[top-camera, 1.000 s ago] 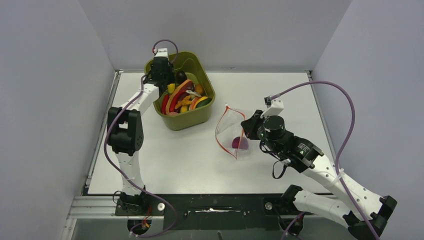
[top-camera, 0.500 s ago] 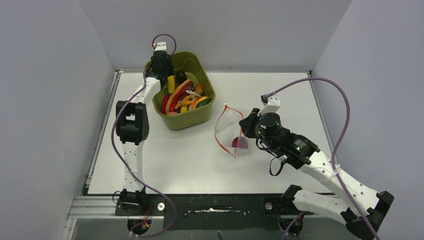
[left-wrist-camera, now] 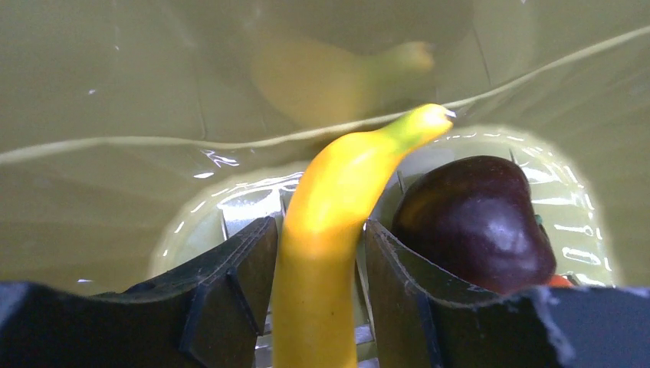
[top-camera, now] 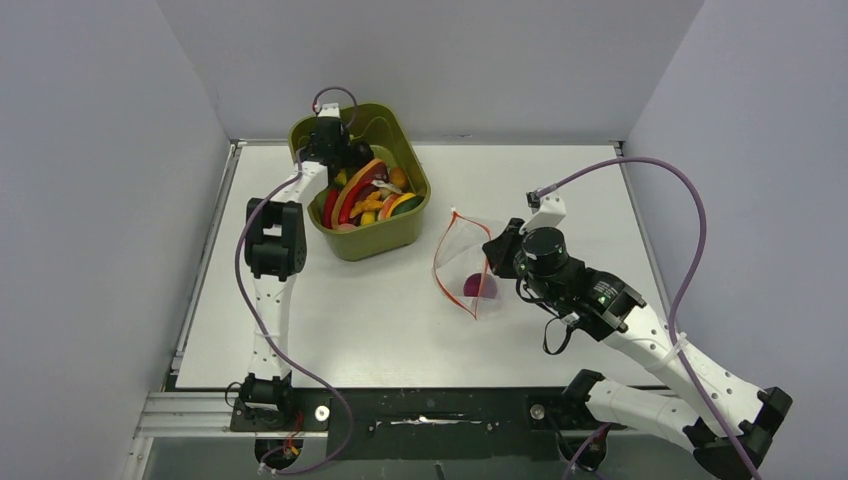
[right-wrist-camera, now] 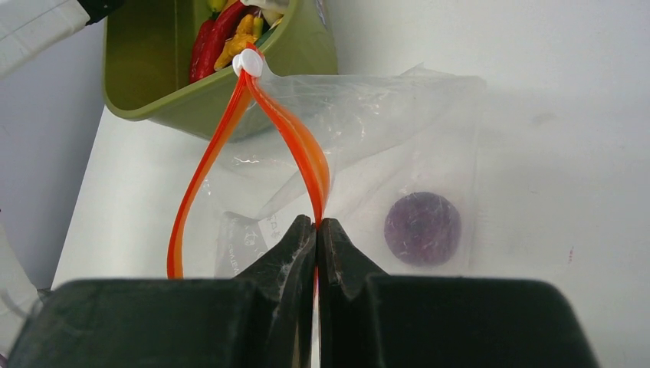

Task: Place the food in the zip-top bag and seal the zipper
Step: Pick up the fake fruit from the bin.

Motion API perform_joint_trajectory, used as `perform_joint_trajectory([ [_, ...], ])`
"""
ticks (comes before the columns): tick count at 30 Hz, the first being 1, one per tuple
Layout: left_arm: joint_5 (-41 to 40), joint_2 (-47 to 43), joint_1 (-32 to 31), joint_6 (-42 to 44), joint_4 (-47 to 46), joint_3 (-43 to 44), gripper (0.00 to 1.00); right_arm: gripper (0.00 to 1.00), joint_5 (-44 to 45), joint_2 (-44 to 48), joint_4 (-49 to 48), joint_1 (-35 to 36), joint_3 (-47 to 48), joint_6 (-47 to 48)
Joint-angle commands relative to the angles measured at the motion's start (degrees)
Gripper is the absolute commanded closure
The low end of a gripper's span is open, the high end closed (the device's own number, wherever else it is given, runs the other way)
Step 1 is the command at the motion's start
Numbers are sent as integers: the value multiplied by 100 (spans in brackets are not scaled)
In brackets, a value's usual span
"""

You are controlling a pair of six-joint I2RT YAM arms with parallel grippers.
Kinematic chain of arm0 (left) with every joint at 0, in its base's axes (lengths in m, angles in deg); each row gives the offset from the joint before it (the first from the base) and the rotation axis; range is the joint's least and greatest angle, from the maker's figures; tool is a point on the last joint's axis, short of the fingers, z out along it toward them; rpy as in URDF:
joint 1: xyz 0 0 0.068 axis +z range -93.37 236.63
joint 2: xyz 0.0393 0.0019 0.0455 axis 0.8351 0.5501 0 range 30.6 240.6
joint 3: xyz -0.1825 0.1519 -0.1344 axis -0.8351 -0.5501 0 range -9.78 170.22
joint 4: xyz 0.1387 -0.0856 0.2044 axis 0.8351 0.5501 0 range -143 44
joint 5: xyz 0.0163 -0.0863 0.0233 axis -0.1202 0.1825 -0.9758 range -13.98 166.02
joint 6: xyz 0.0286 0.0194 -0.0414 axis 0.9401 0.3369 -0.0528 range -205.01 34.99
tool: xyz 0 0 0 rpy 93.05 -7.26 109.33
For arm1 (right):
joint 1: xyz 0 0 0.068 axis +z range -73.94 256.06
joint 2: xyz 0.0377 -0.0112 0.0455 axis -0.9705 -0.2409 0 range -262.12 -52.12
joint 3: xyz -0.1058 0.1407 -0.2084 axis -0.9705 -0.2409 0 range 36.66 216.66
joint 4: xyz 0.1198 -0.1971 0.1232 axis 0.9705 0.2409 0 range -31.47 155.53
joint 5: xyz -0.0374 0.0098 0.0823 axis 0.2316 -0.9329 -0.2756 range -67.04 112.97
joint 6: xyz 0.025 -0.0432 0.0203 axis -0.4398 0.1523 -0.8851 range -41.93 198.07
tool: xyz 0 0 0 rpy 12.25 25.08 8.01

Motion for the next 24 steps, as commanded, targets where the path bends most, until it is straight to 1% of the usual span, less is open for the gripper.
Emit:
perform_joint_trajectory([
  [1, 150, 135, 85, -144, -36, 519, 54, 100, 196, 196, -84, -13, 200, -67],
  [6, 336, 257, 135, -318, 5, 567, 54, 100, 198, 217, -67, -13, 190, -107],
  [8, 389, 288, 137, -337, 31, 562, 56, 100, 199, 225, -69, -12, 189, -115],
  [16, 455, 98, 135, -298, 46, 355, 72, 100, 179, 229, -75, -11, 173, -156],
  [17, 457, 14, 135, -277, 24, 300, 75, 100, 174, 234, -87, -10, 160, -162],
  [24, 534, -581, 135, -182, -271, -227, 83, 100, 107, 286, -149, -10, 22, -233],
])
